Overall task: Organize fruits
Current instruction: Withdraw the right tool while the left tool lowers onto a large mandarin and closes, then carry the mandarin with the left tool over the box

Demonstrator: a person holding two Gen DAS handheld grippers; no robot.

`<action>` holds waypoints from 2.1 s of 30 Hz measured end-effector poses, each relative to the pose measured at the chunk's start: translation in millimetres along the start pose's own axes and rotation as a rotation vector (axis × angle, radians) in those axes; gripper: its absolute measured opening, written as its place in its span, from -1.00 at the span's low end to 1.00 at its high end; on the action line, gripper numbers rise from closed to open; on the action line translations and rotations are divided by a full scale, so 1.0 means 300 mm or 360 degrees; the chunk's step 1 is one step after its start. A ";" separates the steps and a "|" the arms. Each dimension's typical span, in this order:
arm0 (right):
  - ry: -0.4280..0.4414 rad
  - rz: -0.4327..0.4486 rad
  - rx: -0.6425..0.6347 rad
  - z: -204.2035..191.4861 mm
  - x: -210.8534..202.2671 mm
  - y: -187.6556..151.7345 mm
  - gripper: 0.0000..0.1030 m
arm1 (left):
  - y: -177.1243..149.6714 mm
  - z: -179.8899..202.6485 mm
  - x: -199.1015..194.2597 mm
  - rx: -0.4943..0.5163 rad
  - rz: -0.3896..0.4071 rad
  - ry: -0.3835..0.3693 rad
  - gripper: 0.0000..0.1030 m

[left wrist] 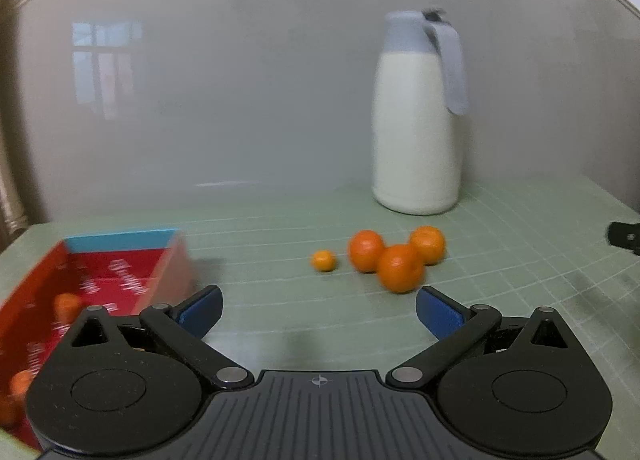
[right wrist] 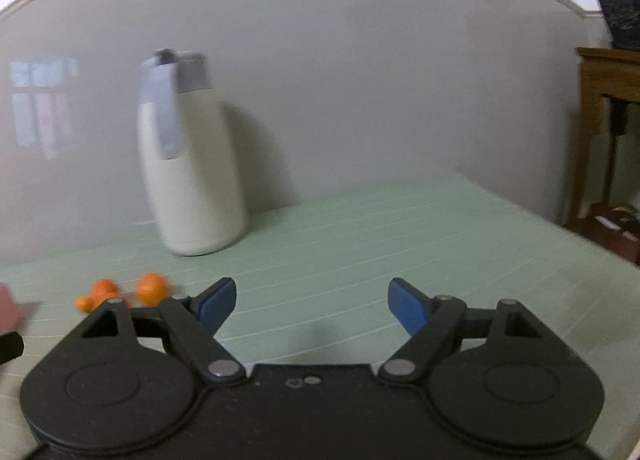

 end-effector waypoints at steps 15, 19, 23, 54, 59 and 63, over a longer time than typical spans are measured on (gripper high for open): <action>-0.0386 0.0006 0.0144 0.258 0.066 -0.030 0.71 | 0.028 0.235 0.199 0.0037 -0.0046 -0.0025 0.98; -0.0376 0.0042 0.0133 0.252 0.062 -0.020 0.73 | 0.039 0.251 0.223 -0.0010 -0.0065 -0.0044 0.62; -0.0397 0.0068 0.0127 0.257 0.032 -0.011 0.73 | 0.042 0.246 0.228 -0.0061 -0.0102 -0.0040 0.48; -0.0339 0.0090 0.0140 0.254 0.002 0.015 0.73 | 0.076 0.193 0.186 -0.0129 -0.0134 -0.0048 -0.18; -0.0320 0.0082 0.0118 0.231 0.005 0.013 0.73 | 0.103 0.126 0.138 -0.0156 -0.0096 -0.0031 -0.18; -0.0303 0.0078 0.0095 0.208 0.004 0.012 0.73 | 0.128 0.062 0.095 -0.0178 -0.0057 0.0008 -0.18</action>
Point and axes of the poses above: each gripper's, at about its wrist camera, not at the fingertips, and x roughly the way its jaws point, z to its right, y to its top, the point moved 1 cm from there along x, roughly the way its jaws point, and after that the axes turned 5 degrees about y, right-handed, at the moved point
